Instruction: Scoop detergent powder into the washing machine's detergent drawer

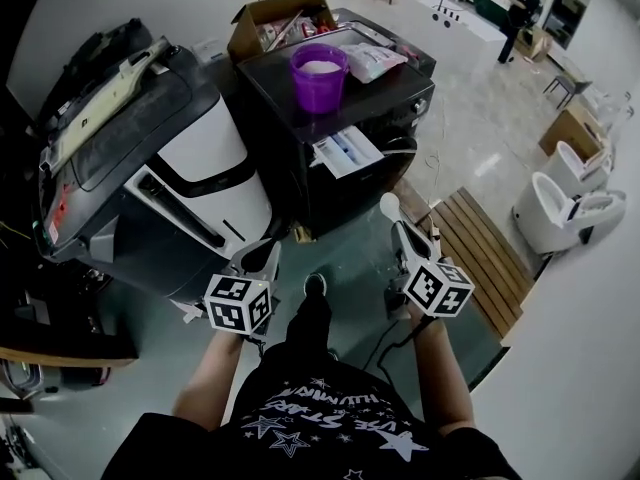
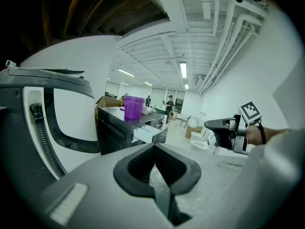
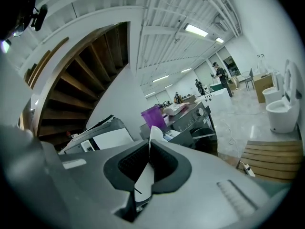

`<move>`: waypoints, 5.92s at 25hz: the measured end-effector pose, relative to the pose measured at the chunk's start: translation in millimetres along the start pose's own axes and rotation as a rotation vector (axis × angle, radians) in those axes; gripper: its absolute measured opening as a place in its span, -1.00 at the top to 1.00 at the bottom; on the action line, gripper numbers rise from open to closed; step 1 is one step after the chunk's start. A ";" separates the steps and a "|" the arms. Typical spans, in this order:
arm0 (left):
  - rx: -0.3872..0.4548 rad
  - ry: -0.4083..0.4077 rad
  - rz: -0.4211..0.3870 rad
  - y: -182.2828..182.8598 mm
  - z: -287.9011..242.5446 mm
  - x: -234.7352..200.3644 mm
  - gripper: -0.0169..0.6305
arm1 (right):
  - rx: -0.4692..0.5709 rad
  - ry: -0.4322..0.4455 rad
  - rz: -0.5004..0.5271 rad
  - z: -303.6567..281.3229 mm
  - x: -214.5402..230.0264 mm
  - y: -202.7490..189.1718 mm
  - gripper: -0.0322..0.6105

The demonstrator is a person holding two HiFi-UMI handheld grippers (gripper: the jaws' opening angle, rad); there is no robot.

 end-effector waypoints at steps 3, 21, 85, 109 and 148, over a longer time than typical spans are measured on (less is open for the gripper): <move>0.013 0.002 0.009 6.2 -24.7 -12.2 0.94 | -0.002 0.017 0.006 -29.2 4.8 6.8 0.79; 0.094 0.080 0.059 68.8 -246.5 -143.2 0.94 | -0.021 0.242 0.130 -299.6 7.4 92.8 0.79; 0.153 0.349 0.058 84.5 -285.6 -184.8 0.94 | -1.494 1.043 1.635 -540.6 -40.8 56.1 0.79; 0.132 0.370 0.064 74.4 -271.8 -177.7 0.94 | -1.498 0.919 0.989 -550.2 -39.7 59.9 0.79; 0.102 0.356 0.066 67.2 -277.2 -166.8 0.94 | -1.050 0.803 0.298 -543.9 -3.8 88.4 0.79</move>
Point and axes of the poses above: the fingertips, and each gripper's own axes: z backward along the fingers, x to its right, y out of its top, the point moved 6 cm from there along z, backward along the fingers, and after that the axes turned 15 degrees about x, right-handed, at the moved point
